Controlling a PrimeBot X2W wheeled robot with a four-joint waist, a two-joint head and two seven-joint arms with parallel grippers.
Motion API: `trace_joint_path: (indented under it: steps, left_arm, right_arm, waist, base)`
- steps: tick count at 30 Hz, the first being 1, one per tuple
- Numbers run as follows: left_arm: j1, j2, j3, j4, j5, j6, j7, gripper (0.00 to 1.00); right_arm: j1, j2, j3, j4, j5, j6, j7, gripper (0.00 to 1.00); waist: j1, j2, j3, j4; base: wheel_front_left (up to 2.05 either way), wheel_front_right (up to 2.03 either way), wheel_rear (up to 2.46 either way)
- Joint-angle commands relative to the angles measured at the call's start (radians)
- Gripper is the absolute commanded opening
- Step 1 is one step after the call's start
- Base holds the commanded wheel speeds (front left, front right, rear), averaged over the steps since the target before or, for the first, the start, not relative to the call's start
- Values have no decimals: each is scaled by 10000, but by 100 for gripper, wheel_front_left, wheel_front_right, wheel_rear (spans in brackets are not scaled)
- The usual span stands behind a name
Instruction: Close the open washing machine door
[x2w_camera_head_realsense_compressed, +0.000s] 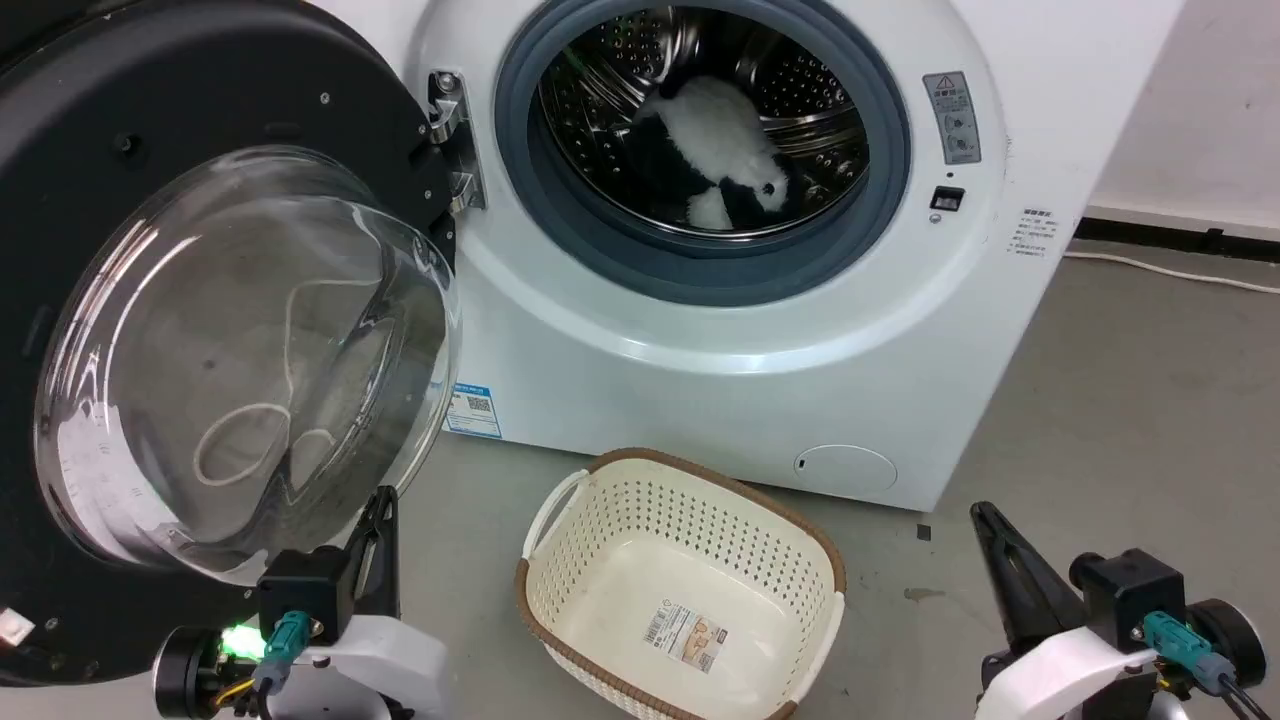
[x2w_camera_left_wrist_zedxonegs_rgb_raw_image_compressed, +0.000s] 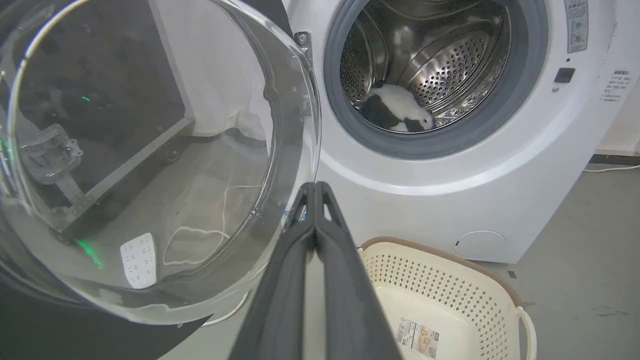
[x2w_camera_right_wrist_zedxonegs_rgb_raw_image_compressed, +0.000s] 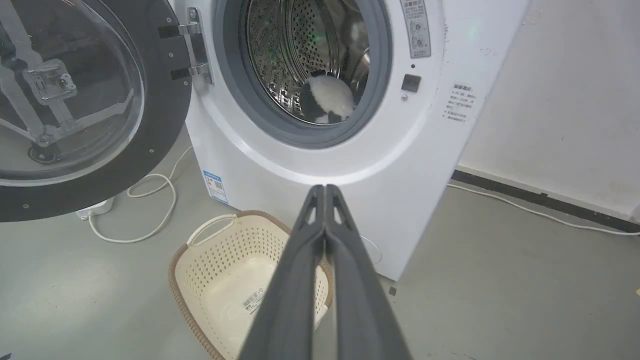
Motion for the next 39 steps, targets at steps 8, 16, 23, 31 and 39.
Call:
trace_joint_path:
  steps: [8, 16, 23, 31, 39]
  left_arm:
    - [140, -7, 22, -43, 18, 26, 3, 0]
    - [140, -7, 22, -43, 18, 26, 3, 0]
    - [140, -7, 22, -43, 18, 26, 3, 0]
    - [140, -7, 22, -43, 18, 26, 3, 0]
    - [140, -7, 22, -43, 18, 26, 3, 0]
  right_arm:
    - [-138, -4, -1, -47, -62, 8, 5, 0]
    - [-138, -4, -1, -47, -62, 8, 5, 0]
    - [-138, -4, -1, -47, -62, 8, 5, 0]
    - [-138, -4, -1, -47, -62, 8, 5, 0]
    - [-138, -4, -1, -47, -62, 8, 5, 0]
  waist:
    - [0, 0, 0, 0]
    - [0, 0, 0, 0]
    - [0, 0, 0, 0]
    - [0, 0, 0, 0]
    - [0, 0, 0, 0]
  base:
    - [0, 0, 0]
    - [0, 0, 0]
    - [0, 0, 0]
    - [0, 0, 0]
    - [0, 0, 0]
